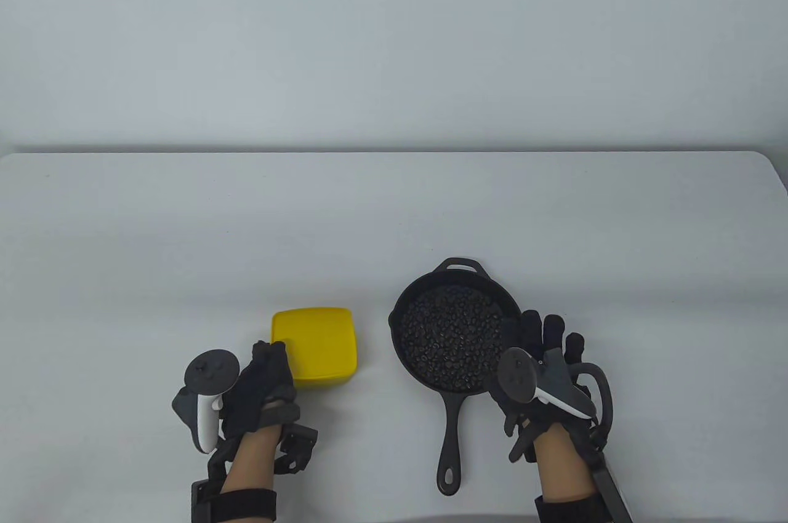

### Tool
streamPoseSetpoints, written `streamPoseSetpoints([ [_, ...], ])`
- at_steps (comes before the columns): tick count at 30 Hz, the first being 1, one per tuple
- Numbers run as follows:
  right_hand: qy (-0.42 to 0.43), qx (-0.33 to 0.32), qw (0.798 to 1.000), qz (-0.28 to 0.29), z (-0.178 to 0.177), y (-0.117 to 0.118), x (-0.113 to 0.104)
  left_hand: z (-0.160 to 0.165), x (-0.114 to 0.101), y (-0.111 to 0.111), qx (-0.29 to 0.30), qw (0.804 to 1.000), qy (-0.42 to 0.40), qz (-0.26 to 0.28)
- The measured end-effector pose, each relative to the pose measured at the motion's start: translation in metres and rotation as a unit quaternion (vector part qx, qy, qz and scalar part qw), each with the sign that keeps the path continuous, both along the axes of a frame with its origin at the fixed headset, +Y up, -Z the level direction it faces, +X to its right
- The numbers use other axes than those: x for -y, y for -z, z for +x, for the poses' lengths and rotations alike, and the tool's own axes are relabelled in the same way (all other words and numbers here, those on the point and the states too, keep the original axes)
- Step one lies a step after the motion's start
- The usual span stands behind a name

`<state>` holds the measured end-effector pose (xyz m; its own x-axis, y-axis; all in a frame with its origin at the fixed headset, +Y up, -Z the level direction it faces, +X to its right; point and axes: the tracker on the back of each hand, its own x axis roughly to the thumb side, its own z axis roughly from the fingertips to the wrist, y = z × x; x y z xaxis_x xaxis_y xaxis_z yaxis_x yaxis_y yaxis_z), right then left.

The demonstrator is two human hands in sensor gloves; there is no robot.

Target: Sprinkle coffee beans onto the frying pan

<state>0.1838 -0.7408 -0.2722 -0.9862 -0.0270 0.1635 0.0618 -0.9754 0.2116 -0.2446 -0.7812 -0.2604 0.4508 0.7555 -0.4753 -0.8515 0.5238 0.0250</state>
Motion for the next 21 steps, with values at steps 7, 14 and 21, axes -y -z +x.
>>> streamPoseSetpoints([
  [7, 0.002, 0.002, 1.000, -0.004, 0.001, 0.000, 0.000, 0.003, -0.003, 0.002, -0.006, 0.997, 0.072, -0.022],
  [14, 0.004, -0.001, 1.000, -0.006, 0.002, 0.000, 0.001, 0.008, -0.020, 0.002, -0.013, 0.988, 0.157, 0.001],
  [21, 0.010, -0.003, 1.000, -0.008, 0.001, 0.000, 0.001, 0.048, -0.065, -0.013, 0.047, 0.925, 0.348, 0.149],
])
